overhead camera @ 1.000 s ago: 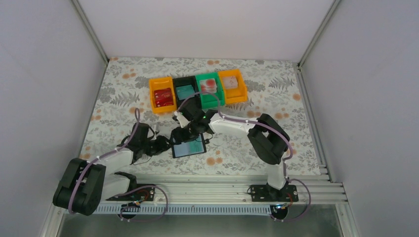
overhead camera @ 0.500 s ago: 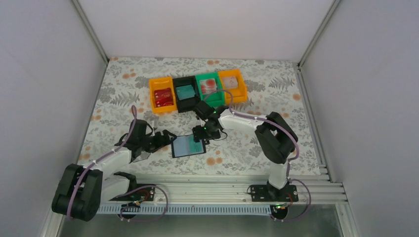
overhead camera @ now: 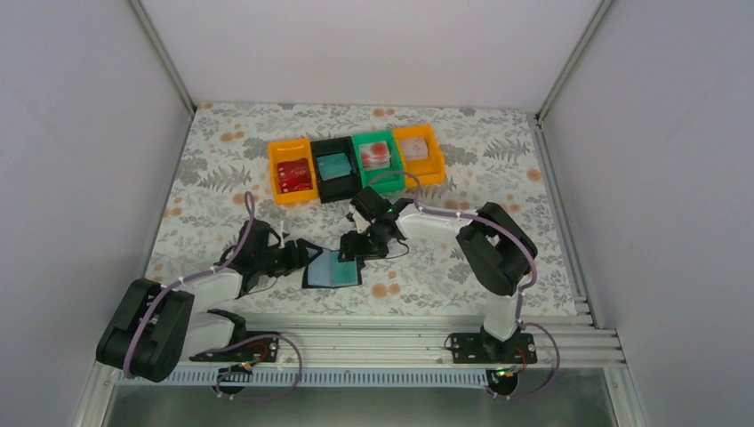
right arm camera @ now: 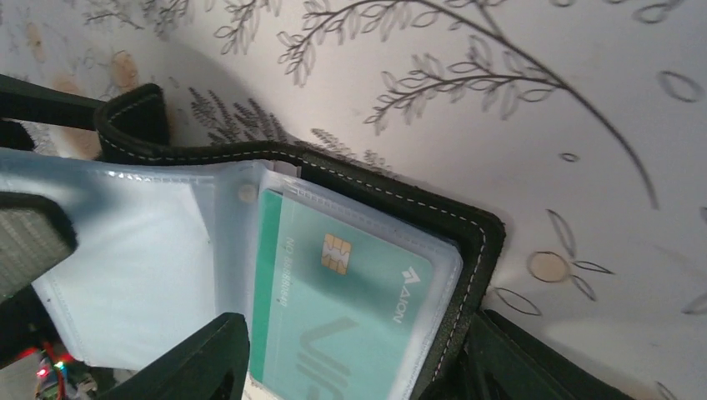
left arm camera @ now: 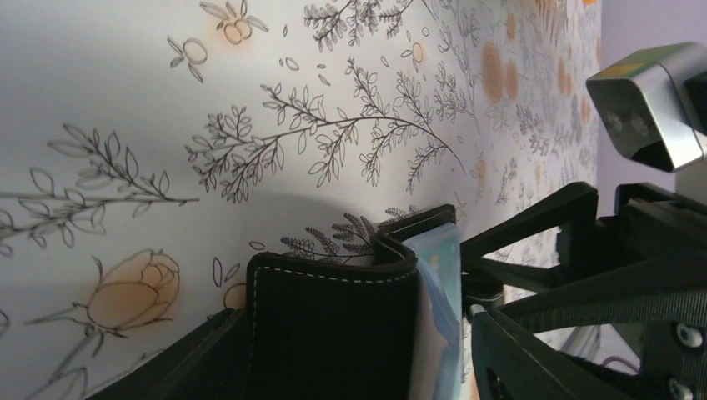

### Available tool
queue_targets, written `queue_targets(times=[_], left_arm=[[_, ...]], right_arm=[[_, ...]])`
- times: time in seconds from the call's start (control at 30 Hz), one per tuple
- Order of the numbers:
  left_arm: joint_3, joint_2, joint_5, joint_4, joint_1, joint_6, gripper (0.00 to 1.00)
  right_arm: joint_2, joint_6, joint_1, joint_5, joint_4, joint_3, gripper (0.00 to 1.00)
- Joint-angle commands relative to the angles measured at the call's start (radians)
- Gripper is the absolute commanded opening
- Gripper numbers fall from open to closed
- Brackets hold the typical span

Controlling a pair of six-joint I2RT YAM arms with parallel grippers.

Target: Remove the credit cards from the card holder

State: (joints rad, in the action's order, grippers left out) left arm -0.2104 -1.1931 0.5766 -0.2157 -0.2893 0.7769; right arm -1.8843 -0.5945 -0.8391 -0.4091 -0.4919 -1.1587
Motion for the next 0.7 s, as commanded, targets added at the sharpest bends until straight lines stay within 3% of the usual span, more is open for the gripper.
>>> queue_targets(times=[0.0, 0.13, 0.3, 0.47, 0.6, 0.67], left_arm=[[0.030, -0.017, 0.021, -0.043, -0.017, 0.018, 0.61], [0.031, -0.015, 0.037, -0.088, -0.025, 0.018, 0.43], [0.026, -0.006, 0.035, -0.080, -0.028, 0.014, 0.04], [-0.023, 0.042, 0.070, -0.026, -0.026, -0.088, 0.02], [-0.143, 0.105, 0.137, 0.085, -0.023, -0.349, 0.02], [-0.225, 0.123, 0.235, 0.117, -0.023, -0.498, 0.02]], right_arm=[[-0.058, -0.031, -0.009, -0.078, 0.049, 0.032, 0.66], [-0.056, -0.035, -0.009, -0.081, 0.055, 0.034, 0.66], [-0.044, -0.028, -0.007, -0.075, 0.054, 0.040, 0.66], [0.056, 0.031, 0.042, -0.122, 0.104, 0.107, 0.73], [0.275, 0.104, 0.128, -0.146, 0.169, 0.196, 0.83], [0.377, 0.141, 0.168, -0.175, 0.198, 0.225, 0.89]])
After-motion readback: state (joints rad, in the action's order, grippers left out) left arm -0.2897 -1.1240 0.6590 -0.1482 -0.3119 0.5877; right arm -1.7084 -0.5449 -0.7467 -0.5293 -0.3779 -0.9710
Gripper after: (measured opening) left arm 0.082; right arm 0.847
